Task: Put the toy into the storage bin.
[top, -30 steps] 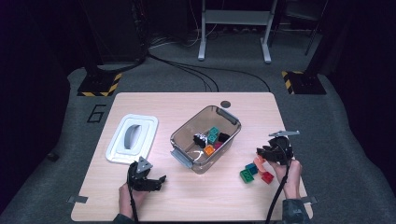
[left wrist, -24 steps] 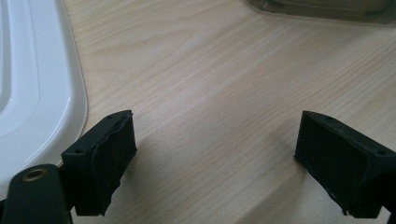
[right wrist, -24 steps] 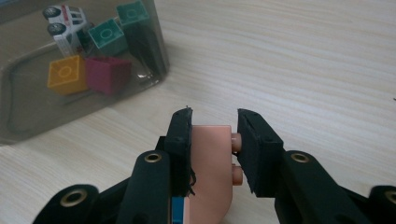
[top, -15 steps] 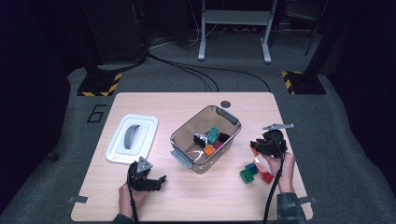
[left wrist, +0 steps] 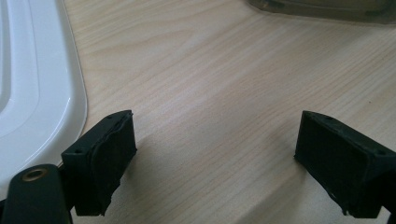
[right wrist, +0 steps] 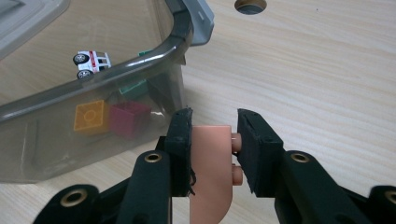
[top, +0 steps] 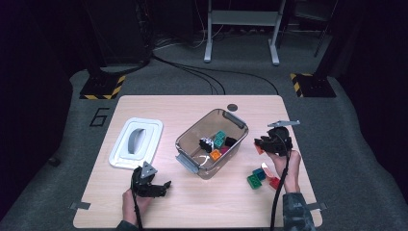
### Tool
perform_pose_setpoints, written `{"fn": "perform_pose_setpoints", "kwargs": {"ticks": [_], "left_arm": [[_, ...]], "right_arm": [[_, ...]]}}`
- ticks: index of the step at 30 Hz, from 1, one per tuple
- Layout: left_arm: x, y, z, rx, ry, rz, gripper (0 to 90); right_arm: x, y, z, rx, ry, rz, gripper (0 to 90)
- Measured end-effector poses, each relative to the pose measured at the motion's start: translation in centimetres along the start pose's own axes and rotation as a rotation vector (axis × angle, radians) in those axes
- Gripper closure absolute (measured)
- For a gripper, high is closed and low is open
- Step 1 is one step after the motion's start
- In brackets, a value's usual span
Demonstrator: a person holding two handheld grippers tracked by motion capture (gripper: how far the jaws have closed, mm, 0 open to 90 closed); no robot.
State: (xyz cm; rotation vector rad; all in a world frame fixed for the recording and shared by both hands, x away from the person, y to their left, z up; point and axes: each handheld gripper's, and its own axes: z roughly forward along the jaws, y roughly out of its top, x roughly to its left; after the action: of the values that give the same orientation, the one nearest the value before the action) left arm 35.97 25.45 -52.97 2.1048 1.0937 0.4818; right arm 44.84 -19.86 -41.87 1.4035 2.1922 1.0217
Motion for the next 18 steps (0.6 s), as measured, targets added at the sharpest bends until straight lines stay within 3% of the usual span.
{"fn": "perform_pose_setpoints", "kwargs": {"ticks": [18], "left_arm": [[0.0, 0.0, 0.0, -0.003, 0.0, -0.004, 12.0]], "right_arm": [[0.2, 3.2, -1.4, -0.063, -0.045, -0.001, 66.7]]}}
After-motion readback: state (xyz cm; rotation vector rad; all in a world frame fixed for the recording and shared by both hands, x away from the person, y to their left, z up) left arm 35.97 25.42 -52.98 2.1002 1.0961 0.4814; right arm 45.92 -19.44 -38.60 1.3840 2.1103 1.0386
